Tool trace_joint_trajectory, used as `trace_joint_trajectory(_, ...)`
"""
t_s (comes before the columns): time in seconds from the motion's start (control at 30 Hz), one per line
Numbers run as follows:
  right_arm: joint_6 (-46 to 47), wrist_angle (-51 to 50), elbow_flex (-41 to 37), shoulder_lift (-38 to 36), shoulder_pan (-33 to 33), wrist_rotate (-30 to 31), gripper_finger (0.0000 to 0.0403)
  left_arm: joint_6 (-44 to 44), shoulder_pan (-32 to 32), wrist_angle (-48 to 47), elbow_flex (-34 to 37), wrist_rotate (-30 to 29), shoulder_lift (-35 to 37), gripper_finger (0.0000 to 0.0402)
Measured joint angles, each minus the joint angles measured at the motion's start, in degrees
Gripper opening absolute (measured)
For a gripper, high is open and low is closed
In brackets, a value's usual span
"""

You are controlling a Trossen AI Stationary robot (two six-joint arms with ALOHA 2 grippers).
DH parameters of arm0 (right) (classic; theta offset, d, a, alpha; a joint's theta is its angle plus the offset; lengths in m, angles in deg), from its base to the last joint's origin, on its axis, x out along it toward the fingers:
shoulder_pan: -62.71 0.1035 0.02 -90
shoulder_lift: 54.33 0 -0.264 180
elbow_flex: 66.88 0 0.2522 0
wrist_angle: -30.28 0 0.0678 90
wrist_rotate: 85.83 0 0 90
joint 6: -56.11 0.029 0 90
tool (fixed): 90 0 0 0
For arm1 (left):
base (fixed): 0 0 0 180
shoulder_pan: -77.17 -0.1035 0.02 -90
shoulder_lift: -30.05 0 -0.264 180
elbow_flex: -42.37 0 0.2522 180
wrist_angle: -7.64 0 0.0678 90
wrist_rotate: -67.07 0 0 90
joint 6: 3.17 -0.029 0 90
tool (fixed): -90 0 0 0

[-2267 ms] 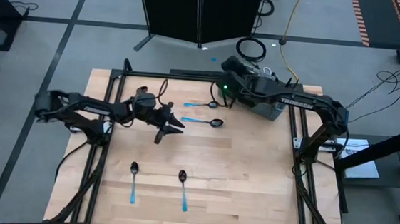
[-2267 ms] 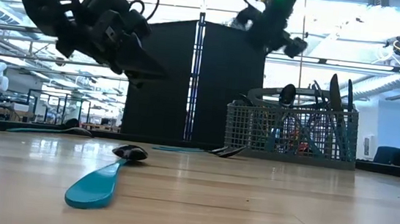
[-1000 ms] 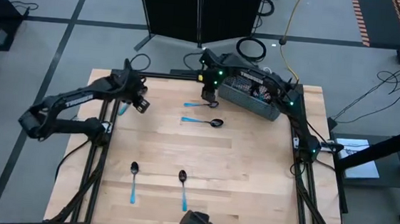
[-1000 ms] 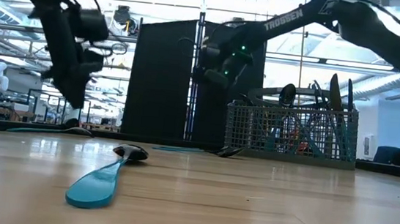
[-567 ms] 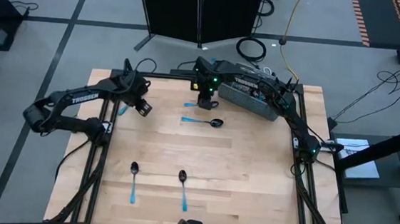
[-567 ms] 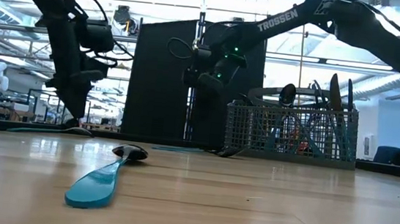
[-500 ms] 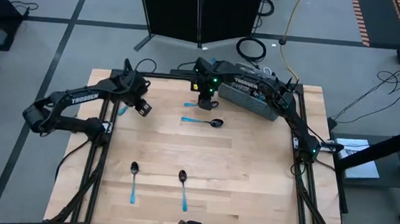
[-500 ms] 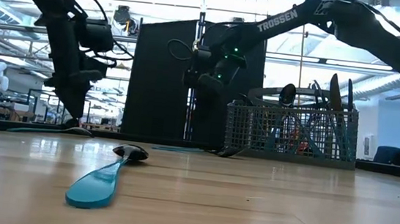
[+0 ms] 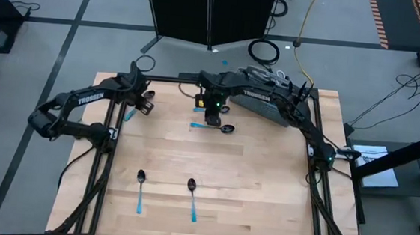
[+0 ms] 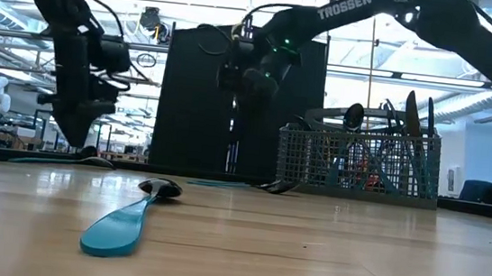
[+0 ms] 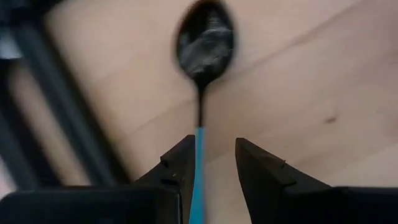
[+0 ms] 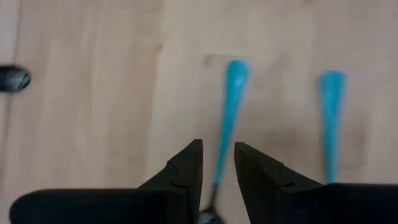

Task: Sort silverware
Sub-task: Put the blue spoon into the left of the blue utensil organizer

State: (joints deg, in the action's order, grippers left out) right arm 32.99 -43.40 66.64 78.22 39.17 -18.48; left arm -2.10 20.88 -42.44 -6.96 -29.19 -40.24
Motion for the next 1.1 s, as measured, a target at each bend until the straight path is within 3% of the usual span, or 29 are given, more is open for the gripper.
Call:
trace_joint_trajectory(0.1,-0.01,-1.29,-0.03,-0.14,2.22,0.02,0.0087,-1.51,-0.64,2.15,0.00,2.56,-1.83,0.0111)
trace_joint_trajectory(0.3,0.18,-3.92,-0.02,-0.24,7.05,0.04,0.0086,-0.30,0.56,1.95,-0.28,-0.11,-3.48,0.0111)
trace_joint_trajectory(0.9,3.37,-3.52,-0.02,-0.24,18.40,0.07,0.0086,5.28,6.79,2.45,-0.33,-17.36,-13.44,0.0111)
trace_joint_trajectory(1.0,4.83,-3.93,-0.02,-0.24,19.88,0.07,0.0086,3.84,6.93,1.34,-0.37,-16.74,-13.33,0.0111)
trace_joint_trajectory(1.1,5.80,-5.19,-0.02,-0.24,21.40,0.09,0.0086,2.65,6.99,1.31,-0.43,-10.34,-12.48,0.0111)
